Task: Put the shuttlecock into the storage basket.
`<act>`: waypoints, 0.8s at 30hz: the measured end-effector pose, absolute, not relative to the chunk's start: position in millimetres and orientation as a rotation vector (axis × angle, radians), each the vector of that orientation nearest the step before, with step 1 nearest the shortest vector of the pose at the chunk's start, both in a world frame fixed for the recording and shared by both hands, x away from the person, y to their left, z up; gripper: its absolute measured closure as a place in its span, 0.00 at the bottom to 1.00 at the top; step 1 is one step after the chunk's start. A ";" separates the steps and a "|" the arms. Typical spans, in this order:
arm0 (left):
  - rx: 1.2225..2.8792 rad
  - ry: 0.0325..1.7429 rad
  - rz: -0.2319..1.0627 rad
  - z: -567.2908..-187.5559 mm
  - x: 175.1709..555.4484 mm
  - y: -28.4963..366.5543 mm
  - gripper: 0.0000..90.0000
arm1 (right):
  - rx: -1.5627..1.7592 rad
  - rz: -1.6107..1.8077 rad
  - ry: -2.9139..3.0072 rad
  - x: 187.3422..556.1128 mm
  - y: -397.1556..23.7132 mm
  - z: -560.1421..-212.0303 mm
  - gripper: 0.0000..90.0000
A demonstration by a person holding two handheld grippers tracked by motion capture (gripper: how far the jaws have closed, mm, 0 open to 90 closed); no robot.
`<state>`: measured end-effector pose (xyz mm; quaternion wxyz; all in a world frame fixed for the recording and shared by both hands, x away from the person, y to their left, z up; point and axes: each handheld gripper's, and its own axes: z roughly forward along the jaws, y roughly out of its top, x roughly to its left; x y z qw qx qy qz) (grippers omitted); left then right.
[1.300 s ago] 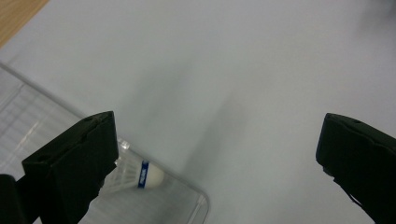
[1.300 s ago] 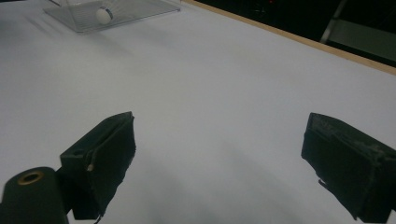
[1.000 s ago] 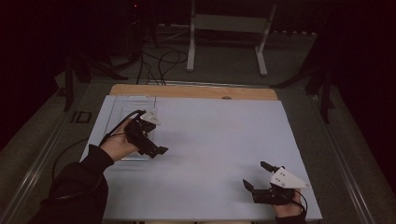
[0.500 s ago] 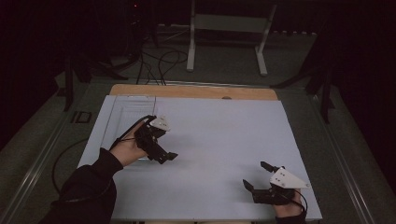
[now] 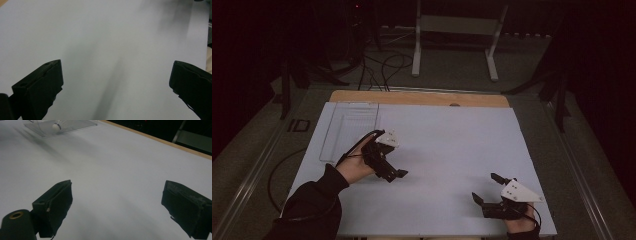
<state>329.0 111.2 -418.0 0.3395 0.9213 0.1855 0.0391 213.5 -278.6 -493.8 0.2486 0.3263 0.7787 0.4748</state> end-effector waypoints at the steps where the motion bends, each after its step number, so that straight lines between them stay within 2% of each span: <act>1: 2.399 0.475 0.108 -418.4 327.8 110.5 0.00 | 0.890 1.293 2.122 213.5 -278.6 -493.9 0.11; 24: 2.367 0.424 0.055 -442.7 308.6 104.3 0.00 | 0.889 1.288 2.127 213.2 -278.0 -493.9 0.11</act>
